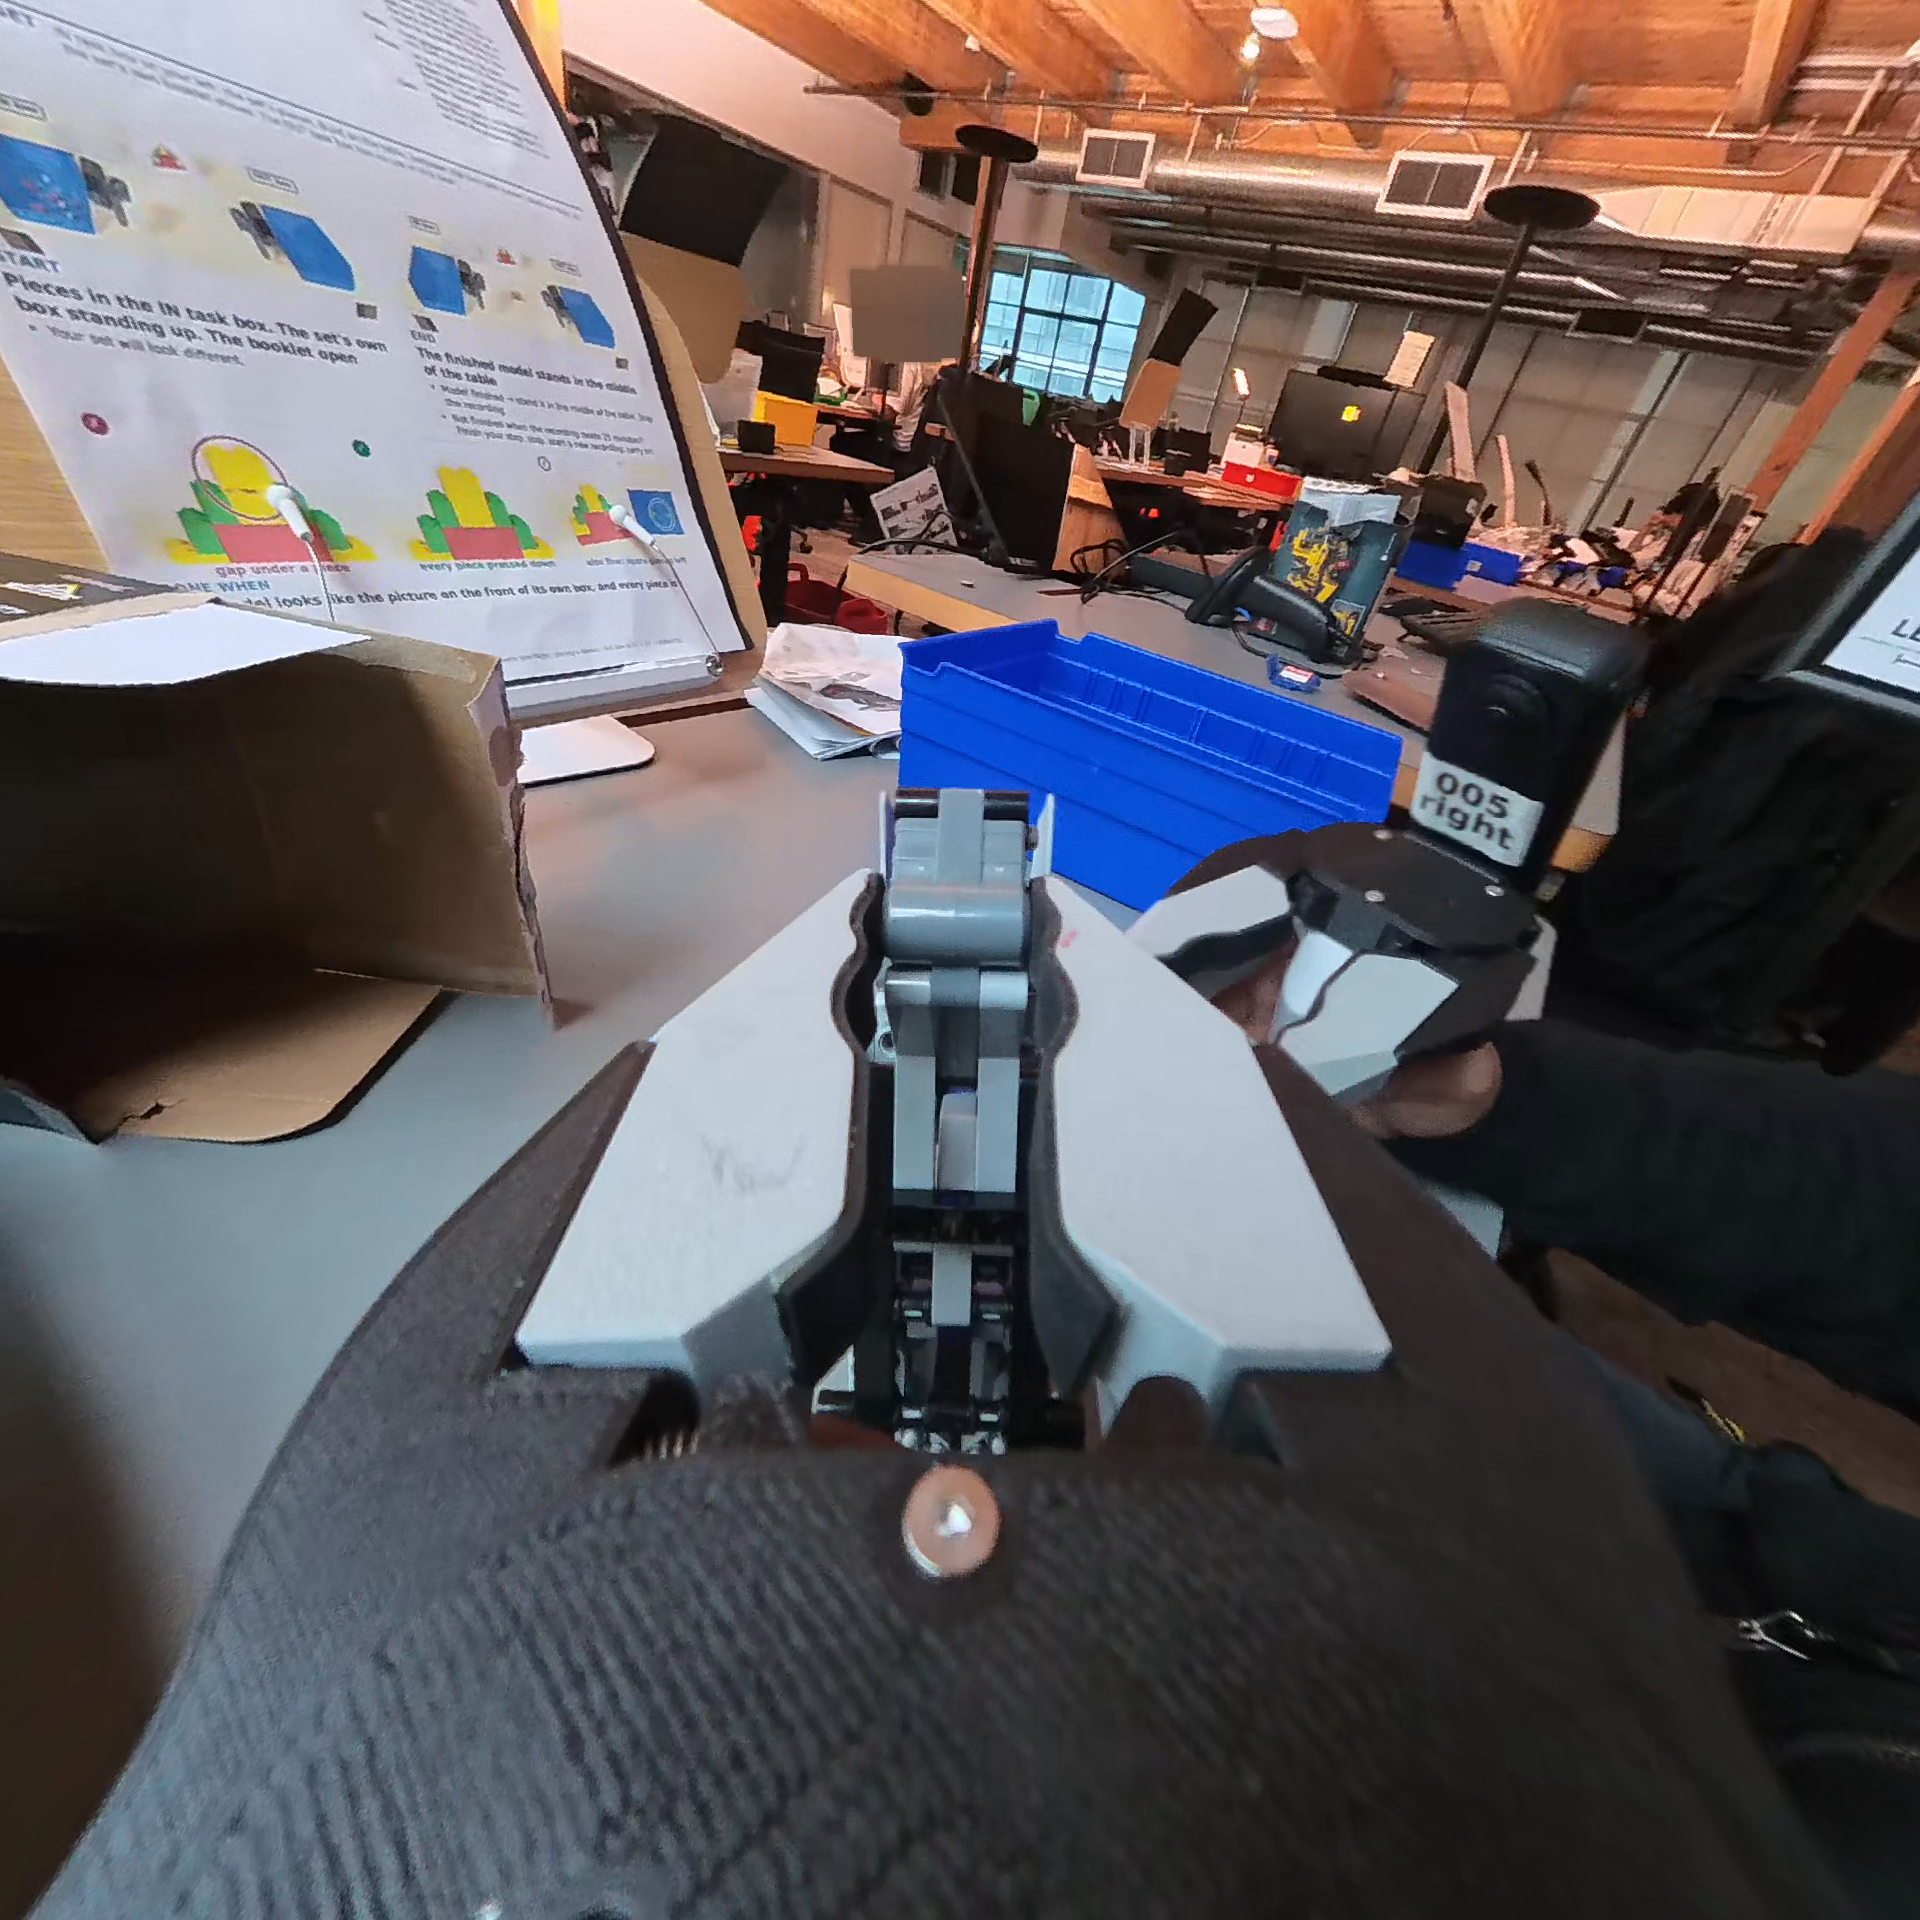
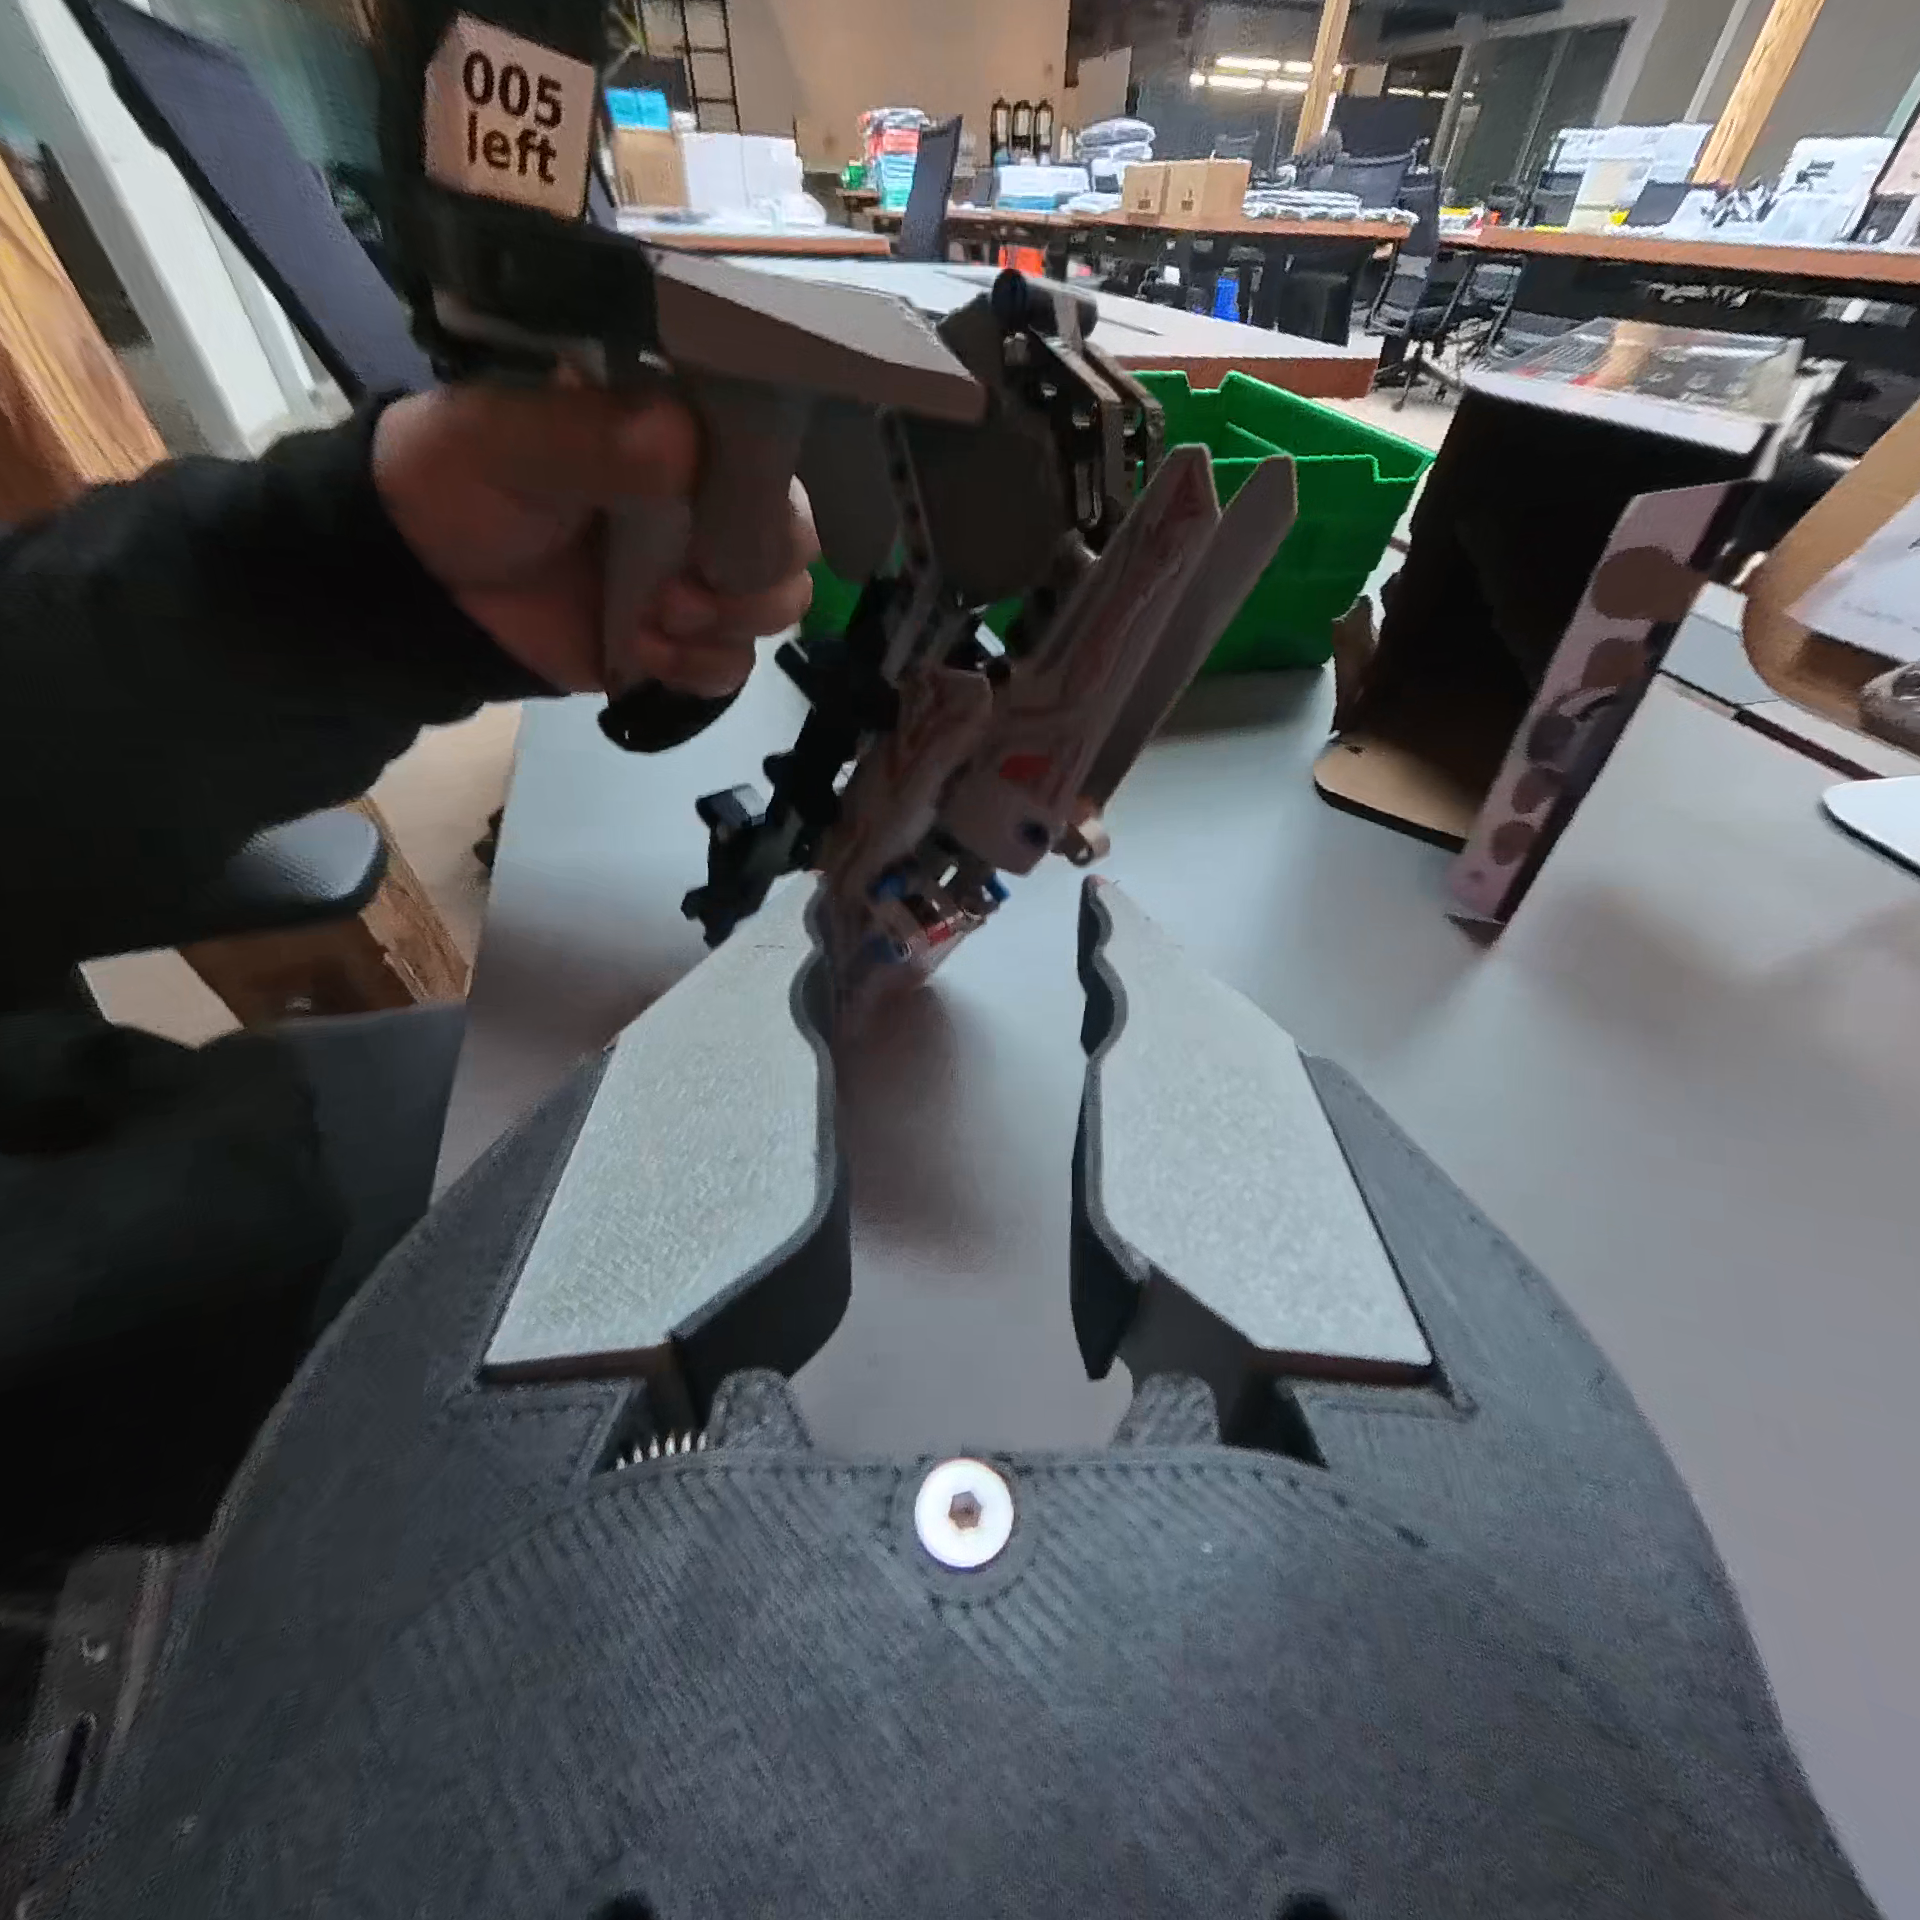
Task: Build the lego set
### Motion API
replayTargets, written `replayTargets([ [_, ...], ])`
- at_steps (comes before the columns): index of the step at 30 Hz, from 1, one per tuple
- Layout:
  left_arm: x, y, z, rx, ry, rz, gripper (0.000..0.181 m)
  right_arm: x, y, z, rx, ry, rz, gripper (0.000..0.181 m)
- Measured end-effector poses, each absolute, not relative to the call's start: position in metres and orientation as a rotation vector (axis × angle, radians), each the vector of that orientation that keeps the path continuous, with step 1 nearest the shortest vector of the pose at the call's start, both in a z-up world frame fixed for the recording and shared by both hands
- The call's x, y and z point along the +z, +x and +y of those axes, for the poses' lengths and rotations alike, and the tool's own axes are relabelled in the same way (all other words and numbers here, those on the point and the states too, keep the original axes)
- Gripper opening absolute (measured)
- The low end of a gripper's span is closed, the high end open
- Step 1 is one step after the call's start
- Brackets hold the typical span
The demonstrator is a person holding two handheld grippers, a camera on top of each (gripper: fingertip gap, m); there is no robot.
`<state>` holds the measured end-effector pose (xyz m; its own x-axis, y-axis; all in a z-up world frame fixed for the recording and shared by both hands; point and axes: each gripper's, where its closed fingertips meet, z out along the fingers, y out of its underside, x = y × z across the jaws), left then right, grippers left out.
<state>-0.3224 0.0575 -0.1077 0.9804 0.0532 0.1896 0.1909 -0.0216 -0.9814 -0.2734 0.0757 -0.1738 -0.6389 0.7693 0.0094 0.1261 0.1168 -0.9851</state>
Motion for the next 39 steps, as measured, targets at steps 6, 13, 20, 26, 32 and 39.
replayTargets([
  [6, -0.111, -0.337, 0.051, -0.034, -1.598, -0.245, 0.026, -0.167, -0.284, 0.057, 1.496, -0.792, -1.818, 0.031],
  [13, -0.111, -0.342, 0.051, -0.05, -1.591, -0.315, 0.025, -0.151, -0.293, 0.04, 1.436, -0.709, -1.743, 0.039],
  [20, -0.112, -0.348, 0.051, -0.075, -1.568, -0.388, 0.025, -0.159, -0.305, 0.026, 1.138, -0.581, -1.784, 0.032],
  [26, -0.114, -0.35, 0.05, -0.172, -1.547, -0.451, 0.025, -0.156, -0.31, 0.028, 0.992, -0.44, -1.778, 0.017],
  [32, -0.113, -0.348, 0.048, -0.238, -1.55, -0.424, 0.027, -0.156, -0.31, 0.031, 0.994, -0.368, -1.79, 0.014],
  [39, -0.132, -0.356, 0.044, -0.229, -1.644, -0.375, 0.022, -0.168, -0.317, 0.048, 1.157, -0.524, -1.871, 0.01],
])
